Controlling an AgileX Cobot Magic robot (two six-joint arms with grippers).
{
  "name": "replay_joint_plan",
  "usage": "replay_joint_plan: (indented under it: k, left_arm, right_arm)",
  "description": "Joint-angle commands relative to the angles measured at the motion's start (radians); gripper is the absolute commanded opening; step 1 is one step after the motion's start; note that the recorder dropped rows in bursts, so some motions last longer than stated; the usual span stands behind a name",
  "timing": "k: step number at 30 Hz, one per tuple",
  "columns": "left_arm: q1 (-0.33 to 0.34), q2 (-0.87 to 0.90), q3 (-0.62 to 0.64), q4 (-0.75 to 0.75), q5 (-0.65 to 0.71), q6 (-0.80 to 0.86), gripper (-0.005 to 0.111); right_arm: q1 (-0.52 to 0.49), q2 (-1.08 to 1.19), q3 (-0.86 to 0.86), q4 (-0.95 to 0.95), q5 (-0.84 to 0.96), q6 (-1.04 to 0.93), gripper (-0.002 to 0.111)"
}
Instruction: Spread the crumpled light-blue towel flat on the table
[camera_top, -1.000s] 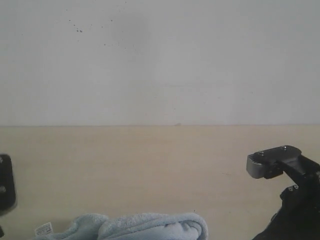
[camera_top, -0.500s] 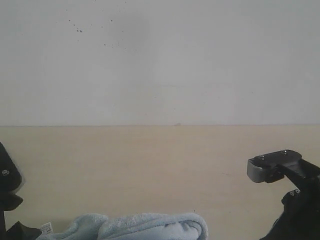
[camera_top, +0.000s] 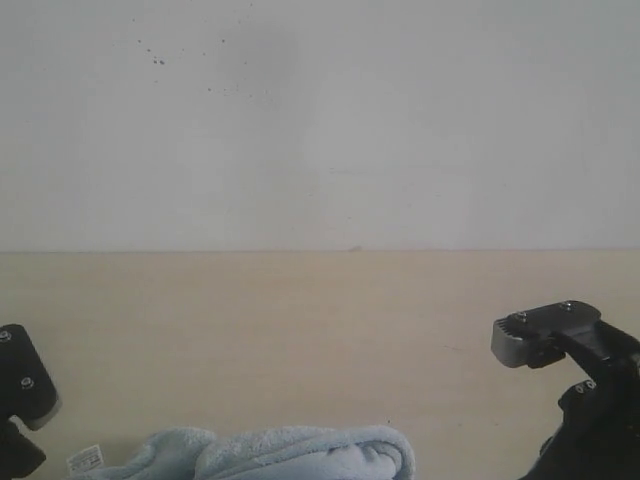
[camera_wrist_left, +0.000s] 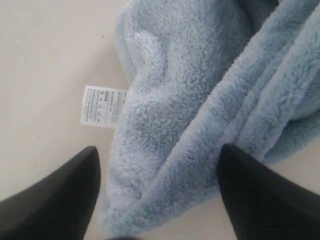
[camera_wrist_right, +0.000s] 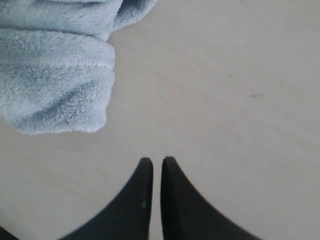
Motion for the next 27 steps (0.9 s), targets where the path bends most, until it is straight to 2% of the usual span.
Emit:
replay_joint_plan:
  k: [1, 5, 8, 12, 16, 19, 22, 24, 27]
  left_arm:
    - [-0.005, 0.033, 0.005, -0.083, 0.094, 0.015, 0.065]
    - [-0.005, 0.045, 0.005, -0.111, 0.155, 0.089, 0.063]
    - [-0.005, 0.045, 0.005, -0.118, 0.199, 0.089, 0.055]
    - [-0.005, 0.038, 0.005, -0.171, 0.278, 0.107, 0.028]
    - [-0.005, -0.002, 0.003, -0.195, 0.281, 0.13, 0.005]
    - [-0.007, -0.068, -0.026, -0.237, 0.283, 0.13, 0.004]
    - [-0.007, -0.181, -0.082, -0.373, 0.32, 0.13, 0.004]
    - [-0.007, -0.259, -0.115, -0.504, 0.407, 0.13, 0.004]
    - [-0.008, -0.365, -0.136, -0.703, 0.642, 0.206, 0.004]
  right_arm:
    - [0.002, -0.003, 0.007, 0.022, -0.023, -0.014, 0.006]
    - [0.002, -0.003, 0.007, 0.027, -0.014, -0.014, 0.006]
    - [0.002, -0.003, 0.007, 0.027, -0.007, -0.014, 0.006]
    - [0.002, -0.003, 0.007, 0.029, 0.007, 0.001, 0.006]
    - [0.002, -0.003, 0.007, 0.031, 0.022, 0.001, 0.006]
    - [0.002, -0.003, 0.007, 0.031, 0.022, 0.001, 0.006]
    - [0.002, -0.003, 0.007, 0.037, 0.025, 0.001, 0.006]
    - [0.002, -0.003, 0.007, 0.051, 0.032, 0.007, 0.006]
    - [0.002, -0.003, 0.007, 0.079, 0.046, 0.011, 0.006]
